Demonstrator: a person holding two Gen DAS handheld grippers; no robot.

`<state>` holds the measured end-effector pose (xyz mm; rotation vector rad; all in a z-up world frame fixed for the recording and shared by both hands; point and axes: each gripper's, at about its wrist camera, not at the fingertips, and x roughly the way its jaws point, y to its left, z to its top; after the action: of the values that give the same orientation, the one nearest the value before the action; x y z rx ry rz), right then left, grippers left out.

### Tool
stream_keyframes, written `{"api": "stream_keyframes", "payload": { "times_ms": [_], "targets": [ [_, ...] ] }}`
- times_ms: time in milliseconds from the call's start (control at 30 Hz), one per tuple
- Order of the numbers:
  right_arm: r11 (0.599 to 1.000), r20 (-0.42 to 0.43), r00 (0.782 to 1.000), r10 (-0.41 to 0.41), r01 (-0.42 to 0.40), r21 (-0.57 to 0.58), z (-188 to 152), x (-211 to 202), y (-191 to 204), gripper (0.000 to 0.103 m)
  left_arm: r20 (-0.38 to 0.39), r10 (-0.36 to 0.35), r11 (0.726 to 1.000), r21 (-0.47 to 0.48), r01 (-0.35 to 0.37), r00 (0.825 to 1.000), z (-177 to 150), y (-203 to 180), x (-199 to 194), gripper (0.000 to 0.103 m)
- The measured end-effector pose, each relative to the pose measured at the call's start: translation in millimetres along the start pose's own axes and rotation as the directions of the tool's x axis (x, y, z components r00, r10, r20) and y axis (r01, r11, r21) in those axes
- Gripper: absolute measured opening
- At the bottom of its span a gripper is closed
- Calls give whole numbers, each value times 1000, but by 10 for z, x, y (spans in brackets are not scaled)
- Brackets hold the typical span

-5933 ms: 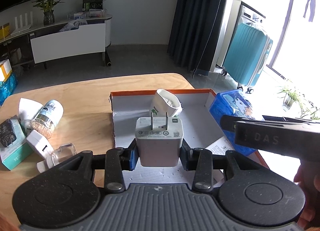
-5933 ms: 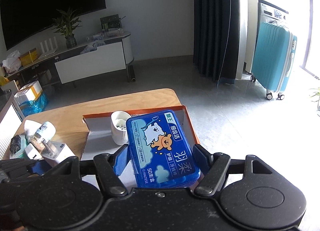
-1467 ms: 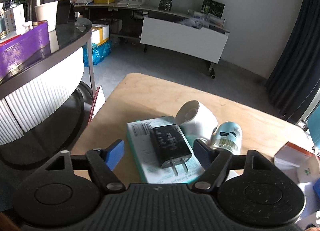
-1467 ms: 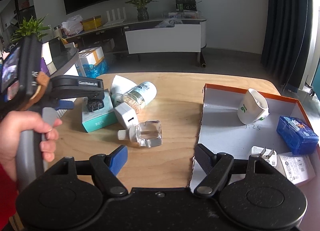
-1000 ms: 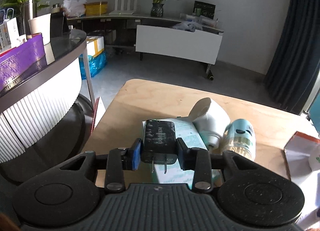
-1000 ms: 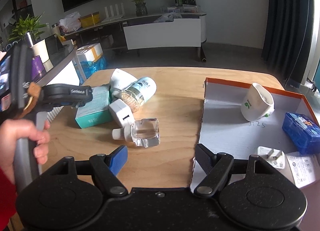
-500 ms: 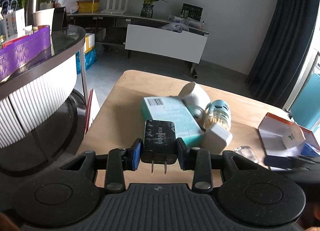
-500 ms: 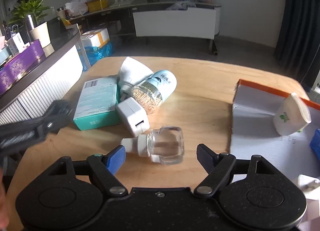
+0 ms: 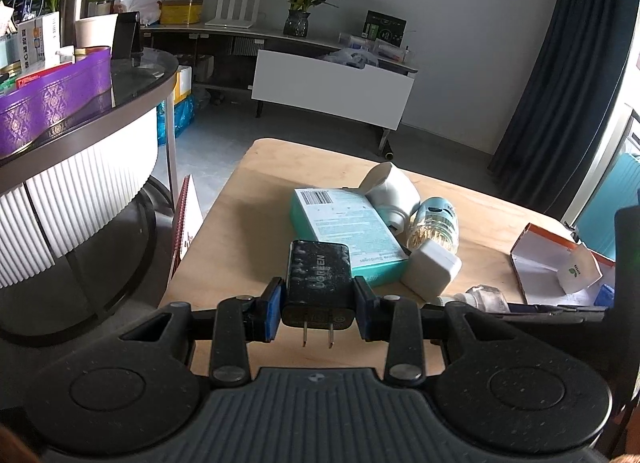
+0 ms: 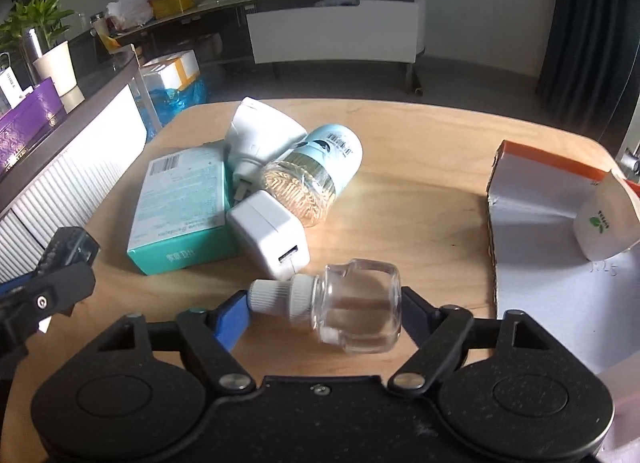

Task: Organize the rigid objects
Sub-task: 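Grasp the glass perfume bottle by its body with the right tool, then carry the black charger with left tool while right carries the glass bottle to the tray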

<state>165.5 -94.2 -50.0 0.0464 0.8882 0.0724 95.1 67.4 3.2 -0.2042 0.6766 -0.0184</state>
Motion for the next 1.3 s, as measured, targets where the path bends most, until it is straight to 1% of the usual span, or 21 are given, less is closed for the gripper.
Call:
{"api": "stream_keyframes", "payload": {
  "times_ms": [100, 233, 367, 467, 733, 833, 1300],
  "targets": [
    [1000, 12, 1000, 2, -3, 21, -35, -66, -34, 92, 8, -9, 1000, 3, 9, 1000, 1, -15, -45, 36],
    [1000, 40, 999, 10, -11, 19, -57, -246, -20, 92, 16, -15, 1000, 8, 15, 1000, -3, -46, -107, 36],
    [1000, 79, 997, 19, -18, -8, -108, -506, 5, 92, 21, -22, 1000, 20, 21, 1000, -16, -95, -197, 36],
    [1000, 108, 994, 17, -17, -7, -153, -714, -13, 92, 24, -27, 999, 32, 26, 999, -36, -140, -275, 36],
    [1000, 150, 988, 21, -19, -14, -329, -1211, -70, 92, 15, -49, 996, 71, 47, 999, -151, -303, -495, 36],
    [1000, 162, 987, 4, -2, -17, -432, -1370, -105, 92, 14, -55, 995, 86, 53, 998, -194, -365, -571, 36],
    [1000, 216, 976, -21, 19, 12, -793, -1814, -261, 92, 10, -79, 989, 124, 77, 997, -388, -587, -811, 36]
  ]
}}
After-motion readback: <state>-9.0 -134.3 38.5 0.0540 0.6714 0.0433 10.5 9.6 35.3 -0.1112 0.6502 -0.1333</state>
